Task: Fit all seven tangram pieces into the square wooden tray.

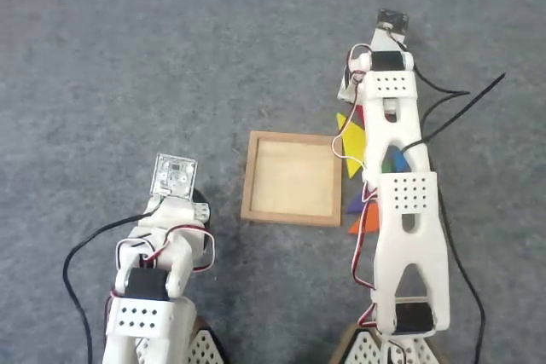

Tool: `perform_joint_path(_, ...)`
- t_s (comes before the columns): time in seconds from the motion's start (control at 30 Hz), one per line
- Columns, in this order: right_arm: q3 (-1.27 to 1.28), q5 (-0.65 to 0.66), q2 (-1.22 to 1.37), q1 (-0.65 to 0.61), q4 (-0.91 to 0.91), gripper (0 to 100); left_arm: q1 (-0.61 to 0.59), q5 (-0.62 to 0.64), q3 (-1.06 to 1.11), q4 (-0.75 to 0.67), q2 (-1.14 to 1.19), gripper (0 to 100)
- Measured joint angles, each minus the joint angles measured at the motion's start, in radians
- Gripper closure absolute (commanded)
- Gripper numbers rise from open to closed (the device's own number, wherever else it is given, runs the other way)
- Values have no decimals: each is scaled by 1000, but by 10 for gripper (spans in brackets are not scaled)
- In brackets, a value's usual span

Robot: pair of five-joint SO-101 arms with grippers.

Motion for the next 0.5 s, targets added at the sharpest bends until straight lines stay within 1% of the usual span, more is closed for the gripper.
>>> perform_joint_path(0.17,-11,0,5,0,2,679,0,0,0,0,0,985)
perform_joint_path(0.23,-11,0,5,0,2,710,0,0,0,0,0,985)
perform_joint_path(0.37,-11,0,5,17,2,810,0,0,0,0,0,985)
perform_joint_path(0.4,-11,0,3,25,2,822,0,0,0,0,0,985)
perform_joint_path(0.5,-12,0,3,43,3,817,0,0,0,0,0,985)
